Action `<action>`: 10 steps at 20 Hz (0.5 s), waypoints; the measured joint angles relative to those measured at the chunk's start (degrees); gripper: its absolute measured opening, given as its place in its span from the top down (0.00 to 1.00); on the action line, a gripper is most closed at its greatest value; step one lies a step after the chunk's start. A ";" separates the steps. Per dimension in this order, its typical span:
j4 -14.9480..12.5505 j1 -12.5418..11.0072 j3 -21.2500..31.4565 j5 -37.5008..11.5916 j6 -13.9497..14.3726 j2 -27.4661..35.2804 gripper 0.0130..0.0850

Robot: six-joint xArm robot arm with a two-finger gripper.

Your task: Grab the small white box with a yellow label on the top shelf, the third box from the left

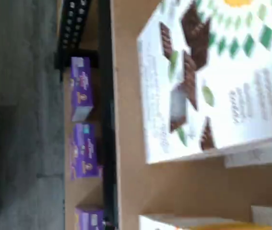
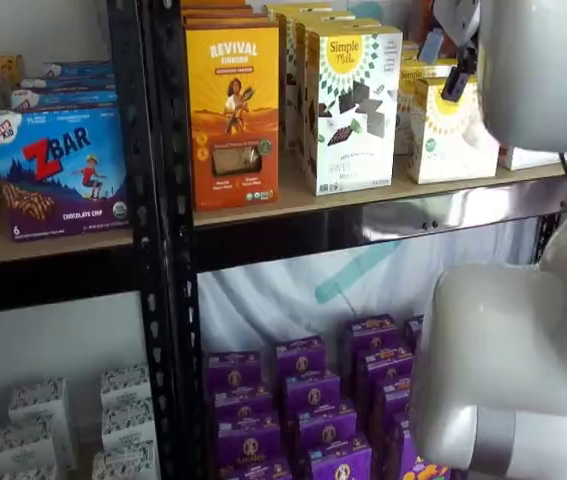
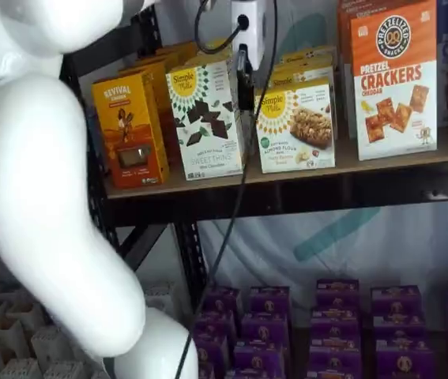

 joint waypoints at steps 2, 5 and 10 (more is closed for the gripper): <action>-0.39 0.19 -0.84 -1.50 -0.28 1.47 0.00; -2.85 1.05 -2.85 -3.08 -0.51 4.77 0.00; -7.05 2.09 -6.03 -1.55 -0.25 8.99 0.00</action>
